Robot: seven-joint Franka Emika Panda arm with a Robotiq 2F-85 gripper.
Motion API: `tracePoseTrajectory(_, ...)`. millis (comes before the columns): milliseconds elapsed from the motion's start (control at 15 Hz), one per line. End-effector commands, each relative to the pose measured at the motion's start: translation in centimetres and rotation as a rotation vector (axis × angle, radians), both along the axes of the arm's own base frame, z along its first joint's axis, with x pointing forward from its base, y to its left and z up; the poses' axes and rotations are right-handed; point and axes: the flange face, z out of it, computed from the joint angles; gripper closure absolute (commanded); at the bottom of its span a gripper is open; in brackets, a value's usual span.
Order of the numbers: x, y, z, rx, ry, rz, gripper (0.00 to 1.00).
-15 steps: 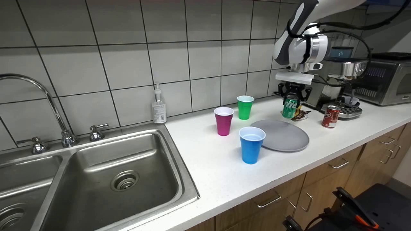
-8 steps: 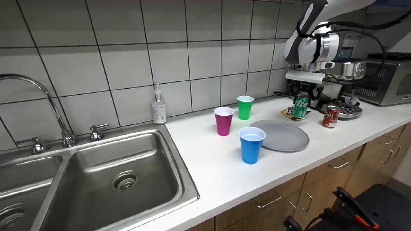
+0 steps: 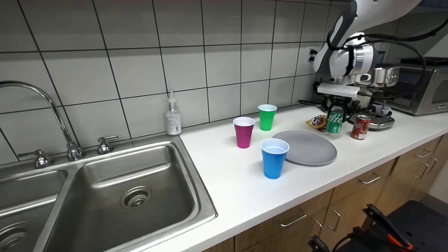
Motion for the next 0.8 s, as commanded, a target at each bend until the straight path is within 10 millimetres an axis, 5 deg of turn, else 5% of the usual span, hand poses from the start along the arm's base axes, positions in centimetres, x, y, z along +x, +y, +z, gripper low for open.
tracePoseTrajectory(0,0.8,-1.2,-0.6,0.001,0.023,0.003,0.62)
tracePoseTrajectory(467,1.5,-1.5,-2.1,-0.009,0.047,0.011,0.62)
tracePoseTrajectory(533,1.6,-1.5,-2.1,-0.011,0.049,0.011,0.17)
tracePoseTrajectory(733,1.8,-1.6,-1.4,-0.011,0.039,0.013,0.00)
